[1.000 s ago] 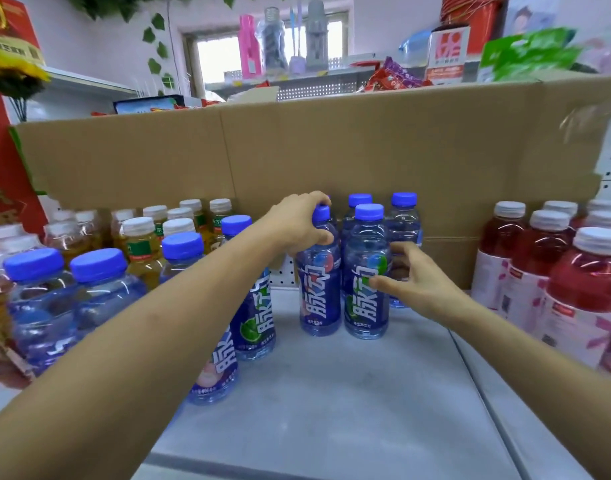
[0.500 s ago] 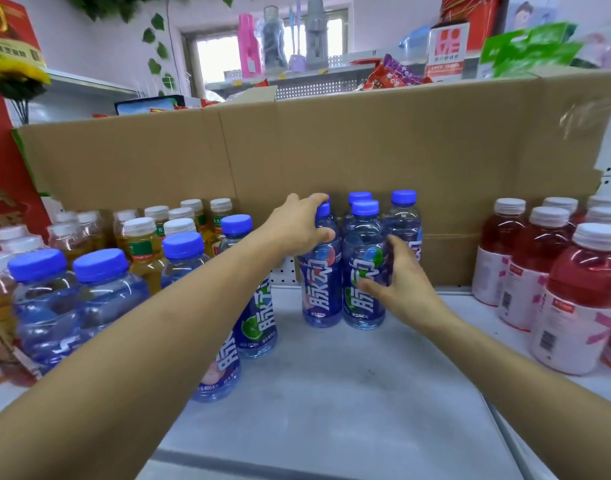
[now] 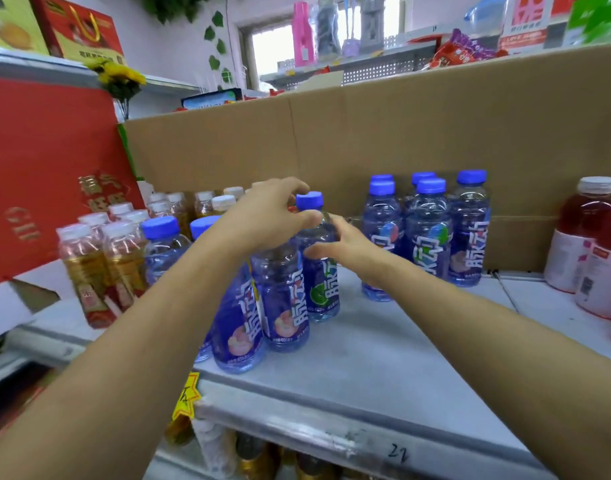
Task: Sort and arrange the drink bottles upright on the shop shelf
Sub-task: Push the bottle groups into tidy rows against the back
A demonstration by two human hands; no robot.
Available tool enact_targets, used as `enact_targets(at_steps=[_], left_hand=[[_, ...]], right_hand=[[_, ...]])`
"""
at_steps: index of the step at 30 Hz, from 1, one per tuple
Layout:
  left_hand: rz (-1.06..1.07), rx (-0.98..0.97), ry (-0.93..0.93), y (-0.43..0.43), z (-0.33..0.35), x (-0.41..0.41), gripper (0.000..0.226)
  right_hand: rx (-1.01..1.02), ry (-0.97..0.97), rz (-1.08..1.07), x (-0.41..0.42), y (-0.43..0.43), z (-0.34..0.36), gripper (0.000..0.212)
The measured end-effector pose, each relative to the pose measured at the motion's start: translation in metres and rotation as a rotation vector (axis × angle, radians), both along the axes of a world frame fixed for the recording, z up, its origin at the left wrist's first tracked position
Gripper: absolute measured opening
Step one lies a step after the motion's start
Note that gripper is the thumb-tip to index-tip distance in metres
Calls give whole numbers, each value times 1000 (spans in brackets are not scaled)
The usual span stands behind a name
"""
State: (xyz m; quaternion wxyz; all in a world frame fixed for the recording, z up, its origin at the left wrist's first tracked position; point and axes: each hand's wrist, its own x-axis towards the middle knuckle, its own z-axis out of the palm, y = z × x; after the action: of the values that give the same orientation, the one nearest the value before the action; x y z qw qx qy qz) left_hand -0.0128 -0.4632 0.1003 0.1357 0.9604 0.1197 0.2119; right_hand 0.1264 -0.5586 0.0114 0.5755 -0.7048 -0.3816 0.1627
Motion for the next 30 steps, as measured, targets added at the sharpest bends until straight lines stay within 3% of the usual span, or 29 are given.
enact_targets(at_steps=[2,6,10,14,19,21,24,26,30], left_hand=[[5,-60,-58,1,-9,2,43],[38,-59,-207,1,-22,10,25],[-227,-244,-262,-4,-24,18,27],[-521,-293,-217,-23,-22,27,29],[-677,-355,-196,-50,-23,52,25],[-665,-389,-246,-52,-28,61,32],[-599,-526,-294,-49,-56,63,81],[-562,-650,-263,-49,-90,58,100],[-369,-661,-119,-47,-145,52,80]], right_hand=[[-13,-4,-6,-2,5,-5,62],[80,-31,-55,-9,-17,-11,50],[104,-100,-112,-17,-82,-19,57],[129,-154,-227,-18,-159,-19,66],[135,-210,-539,13,-209,-29,64],[105,-225,-622,24,-216,-36,73],[-39,-228,-595,30,-226,-53,88],[-140,-228,-625,33,-230,-68,79],[-237,-272,-683,42,-223,-75,63]])
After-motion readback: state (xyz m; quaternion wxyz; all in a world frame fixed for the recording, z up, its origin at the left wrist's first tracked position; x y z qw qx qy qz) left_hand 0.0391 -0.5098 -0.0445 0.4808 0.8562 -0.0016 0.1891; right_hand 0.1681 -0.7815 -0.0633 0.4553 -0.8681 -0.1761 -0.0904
